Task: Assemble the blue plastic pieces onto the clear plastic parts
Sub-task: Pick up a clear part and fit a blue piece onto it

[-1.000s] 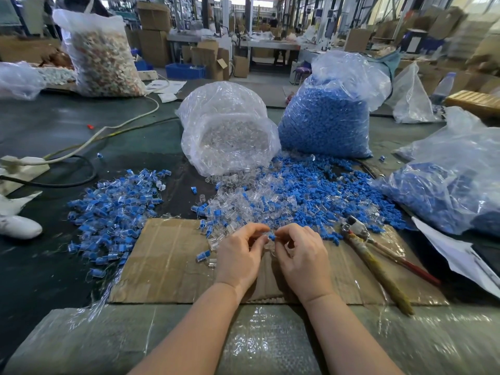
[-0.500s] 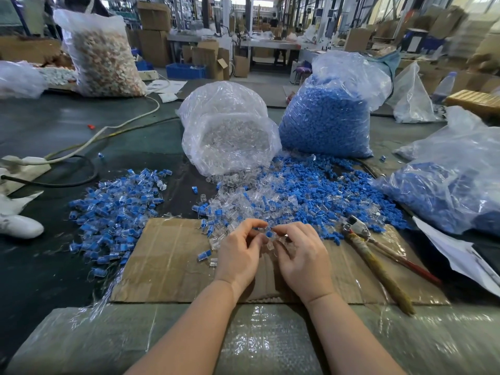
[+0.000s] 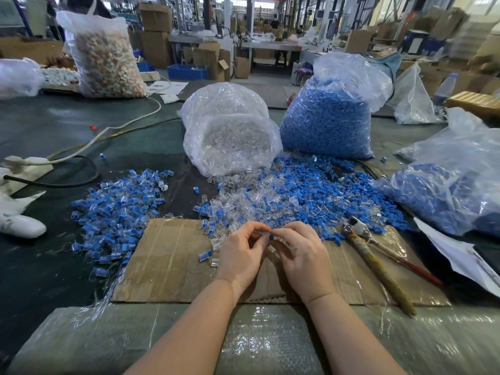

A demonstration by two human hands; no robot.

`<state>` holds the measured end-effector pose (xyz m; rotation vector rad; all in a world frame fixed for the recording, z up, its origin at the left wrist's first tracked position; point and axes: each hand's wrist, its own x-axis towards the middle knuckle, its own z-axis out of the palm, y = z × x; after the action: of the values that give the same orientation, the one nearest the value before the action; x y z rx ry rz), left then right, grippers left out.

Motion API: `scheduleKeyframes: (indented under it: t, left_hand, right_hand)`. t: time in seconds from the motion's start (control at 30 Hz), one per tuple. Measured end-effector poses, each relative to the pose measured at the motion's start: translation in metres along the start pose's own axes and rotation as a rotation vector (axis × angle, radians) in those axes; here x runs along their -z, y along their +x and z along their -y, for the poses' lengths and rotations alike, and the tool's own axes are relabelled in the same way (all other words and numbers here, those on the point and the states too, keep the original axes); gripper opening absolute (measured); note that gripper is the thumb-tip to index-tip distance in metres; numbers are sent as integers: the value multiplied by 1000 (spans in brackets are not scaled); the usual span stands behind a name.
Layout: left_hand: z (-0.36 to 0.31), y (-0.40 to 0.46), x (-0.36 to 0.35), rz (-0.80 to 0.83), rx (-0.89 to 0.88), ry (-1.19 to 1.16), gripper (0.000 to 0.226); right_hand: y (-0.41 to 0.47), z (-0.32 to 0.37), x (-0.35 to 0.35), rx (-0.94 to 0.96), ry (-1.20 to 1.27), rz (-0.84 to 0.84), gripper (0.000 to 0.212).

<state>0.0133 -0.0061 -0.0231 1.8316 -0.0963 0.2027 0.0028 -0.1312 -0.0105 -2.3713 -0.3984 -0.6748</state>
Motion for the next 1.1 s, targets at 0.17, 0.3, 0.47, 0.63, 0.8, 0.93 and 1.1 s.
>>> scheduleKeyframes:
  t: [0.17,0.3,0.47,0.63,0.8,0.93,1.1]
  left_hand:
    - [1,1,-1,-15,15,-27,18]
    - [0,0,0,-11,11,-12,17]
    - [-3,-1,1,-6,23,-7,20]
    - [-3,1,1,-30,52,-41,20]
    - [-4,3,2,-40,87,-104,17]
    - [-8,6,1,-43,114,-141,17]
    - [-11,9,1,-60,157,-184,15]
  right_hand:
    - [0,-1,-2,23,-6,-38,38]
    - [0,-4,-2,35,-26,-14,33]
    - [-1,-5,-4,18,-80,-69,14]
    - [2,-8,4,-126,-159,-136,16]
    - [3,-32,34,-453,-483,24,45]
    - [-6,-57,62,-841,-712,284,71]
    - [-11,-70,77,-950,-743,399,69]
